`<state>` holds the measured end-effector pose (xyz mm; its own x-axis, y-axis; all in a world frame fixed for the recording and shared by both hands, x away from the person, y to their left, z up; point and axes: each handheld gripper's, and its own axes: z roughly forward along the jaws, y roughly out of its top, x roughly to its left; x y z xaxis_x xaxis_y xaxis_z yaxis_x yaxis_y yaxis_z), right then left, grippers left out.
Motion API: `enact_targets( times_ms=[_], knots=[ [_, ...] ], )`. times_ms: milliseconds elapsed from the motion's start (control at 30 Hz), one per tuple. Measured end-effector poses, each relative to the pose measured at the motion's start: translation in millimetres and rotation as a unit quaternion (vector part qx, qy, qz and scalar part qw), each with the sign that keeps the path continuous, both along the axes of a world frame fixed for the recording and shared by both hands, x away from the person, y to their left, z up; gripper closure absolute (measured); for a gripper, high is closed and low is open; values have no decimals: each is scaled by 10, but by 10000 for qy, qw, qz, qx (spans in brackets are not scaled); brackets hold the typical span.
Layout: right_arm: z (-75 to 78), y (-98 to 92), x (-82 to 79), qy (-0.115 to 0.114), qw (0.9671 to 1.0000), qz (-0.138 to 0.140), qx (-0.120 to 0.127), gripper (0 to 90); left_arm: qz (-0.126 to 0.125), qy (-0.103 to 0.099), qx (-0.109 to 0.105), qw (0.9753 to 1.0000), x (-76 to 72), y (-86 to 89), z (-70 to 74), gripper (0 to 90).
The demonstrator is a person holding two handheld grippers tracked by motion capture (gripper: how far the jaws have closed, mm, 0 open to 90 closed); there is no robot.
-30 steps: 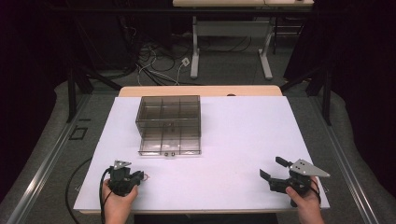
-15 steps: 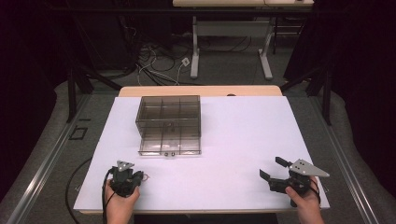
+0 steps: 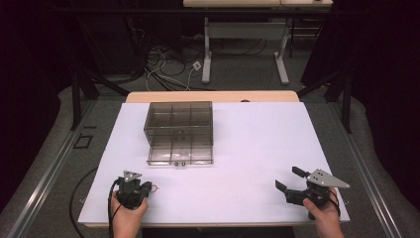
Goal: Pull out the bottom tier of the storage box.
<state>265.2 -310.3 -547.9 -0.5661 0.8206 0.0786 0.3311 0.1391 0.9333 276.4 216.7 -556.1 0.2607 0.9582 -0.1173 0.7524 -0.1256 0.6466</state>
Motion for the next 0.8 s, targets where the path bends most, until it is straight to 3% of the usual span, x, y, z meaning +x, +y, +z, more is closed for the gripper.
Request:
enact_targets(
  times_ms=[500, 800],
  knots=[
    [5, -5, -4, 34, 10000, 13, -25, 147, 18, 17, -98, 9999, 1, 12, 6, 873],
    [4, 0, -5, 17, 10000, 1, -16, 147, -48, -91, -156, 9998, -15, 4, 43, 873]
  ],
)
